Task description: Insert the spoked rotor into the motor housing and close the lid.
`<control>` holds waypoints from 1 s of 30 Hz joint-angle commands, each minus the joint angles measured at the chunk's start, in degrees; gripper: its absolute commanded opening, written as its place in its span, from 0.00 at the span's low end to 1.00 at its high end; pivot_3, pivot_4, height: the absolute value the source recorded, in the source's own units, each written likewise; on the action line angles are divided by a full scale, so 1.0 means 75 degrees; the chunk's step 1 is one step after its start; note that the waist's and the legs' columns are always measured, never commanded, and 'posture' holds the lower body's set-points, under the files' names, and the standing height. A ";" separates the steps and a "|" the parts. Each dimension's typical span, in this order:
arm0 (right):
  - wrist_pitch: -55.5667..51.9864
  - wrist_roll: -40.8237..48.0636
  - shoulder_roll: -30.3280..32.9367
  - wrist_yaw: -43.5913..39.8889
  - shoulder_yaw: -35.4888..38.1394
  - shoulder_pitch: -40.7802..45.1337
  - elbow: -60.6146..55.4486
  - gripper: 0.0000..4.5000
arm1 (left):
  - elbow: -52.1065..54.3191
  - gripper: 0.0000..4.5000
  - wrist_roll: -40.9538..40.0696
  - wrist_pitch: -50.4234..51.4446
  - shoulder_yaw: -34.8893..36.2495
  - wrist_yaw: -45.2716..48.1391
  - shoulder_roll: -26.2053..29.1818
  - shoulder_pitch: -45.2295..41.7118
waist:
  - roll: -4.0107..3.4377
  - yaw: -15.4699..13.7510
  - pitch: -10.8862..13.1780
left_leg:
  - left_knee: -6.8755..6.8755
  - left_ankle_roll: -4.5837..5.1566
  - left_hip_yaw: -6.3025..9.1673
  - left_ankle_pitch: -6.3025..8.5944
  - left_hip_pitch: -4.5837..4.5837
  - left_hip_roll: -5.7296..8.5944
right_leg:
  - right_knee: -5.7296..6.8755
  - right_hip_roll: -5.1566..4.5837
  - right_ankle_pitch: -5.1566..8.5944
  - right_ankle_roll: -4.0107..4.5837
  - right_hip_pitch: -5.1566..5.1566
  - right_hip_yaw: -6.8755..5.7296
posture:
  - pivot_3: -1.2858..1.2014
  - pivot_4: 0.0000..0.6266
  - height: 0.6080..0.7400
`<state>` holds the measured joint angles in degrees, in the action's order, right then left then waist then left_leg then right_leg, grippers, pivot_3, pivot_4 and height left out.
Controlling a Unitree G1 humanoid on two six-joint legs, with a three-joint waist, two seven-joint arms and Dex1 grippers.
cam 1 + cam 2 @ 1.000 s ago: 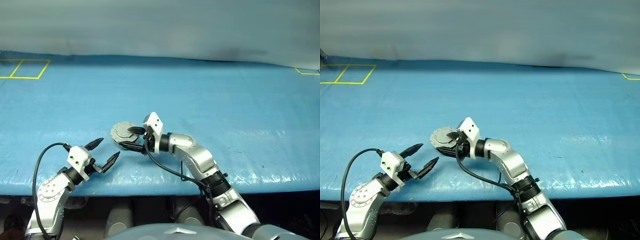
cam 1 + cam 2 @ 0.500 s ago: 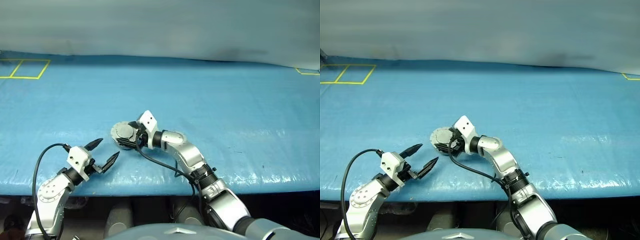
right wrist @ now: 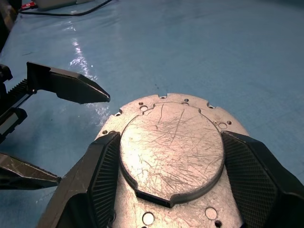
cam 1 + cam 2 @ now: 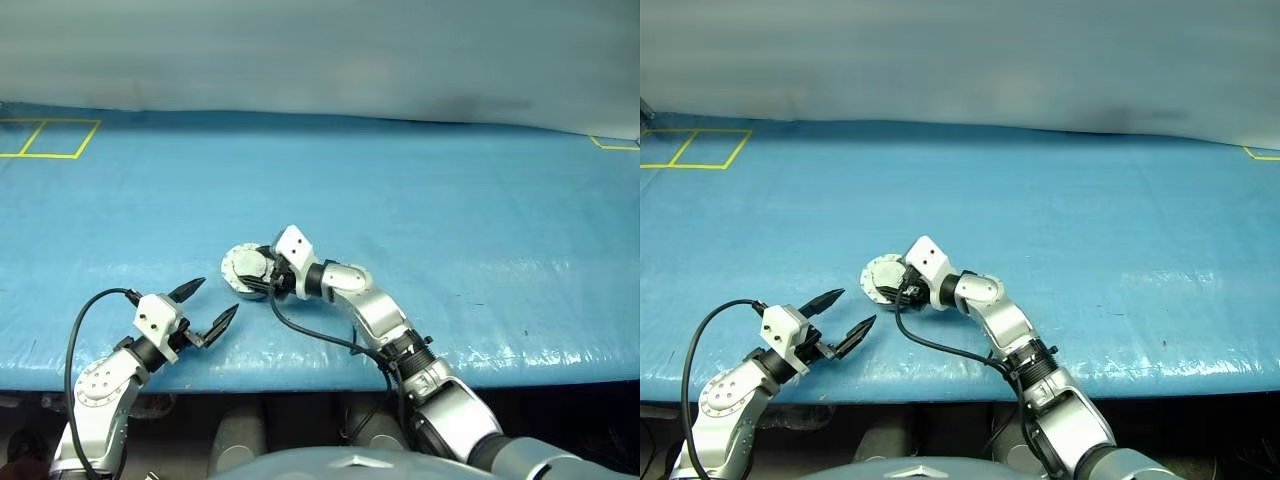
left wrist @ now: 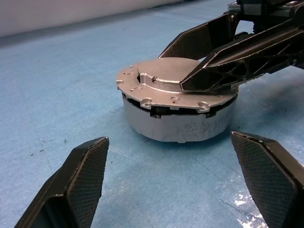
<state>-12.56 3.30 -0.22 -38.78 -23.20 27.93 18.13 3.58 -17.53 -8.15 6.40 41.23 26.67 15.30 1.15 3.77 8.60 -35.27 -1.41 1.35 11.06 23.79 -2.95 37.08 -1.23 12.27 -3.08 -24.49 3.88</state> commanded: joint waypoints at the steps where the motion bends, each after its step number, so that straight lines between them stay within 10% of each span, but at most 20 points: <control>1: -0.0062 0.0011 0.0088 -0.0161 -0.0017 -0.0057 -0.0406 0.67 | 0.0208 1.00 0.0033 -0.0110 0.0057 -0.0010 0.0003 -0.0017 | 0.0000 -0.0002 0.0000 | -0.0001 0.0000 0.0000 0.0000 0.0001 0.0000 | 0.0000 0.0000 0.0000 0.0000 0.0000 0.0000 | 0.52 0.24 1.00; 30: -0.0933 -0.0587 0.0418 -0.0305 -0.0432 0.0149 -0.0293 0.67 | 0.0270 1.00 -0.0023 -0.0070 0.0039 0.0046 -0.0012 0.0031 | 0.0001 0.0001 -0.0002 | -0.0001 0.0000 0.0000 0.0000 -0.0007 0.0000 | 0.0002 0.0000 0.0000 0.0000 0.0004 0.0000 | 0.52 0.24 1.00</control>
<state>-18.90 0.73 2.69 -41.82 -25.35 29.29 13.73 3.58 -17.38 -8.14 6.40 41.35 26.67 15.41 1.16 3.78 8.58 -35.28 -1.41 1.35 11.06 23.69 -2.95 37.11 -1.22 12.27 -3.08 -24.43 3.88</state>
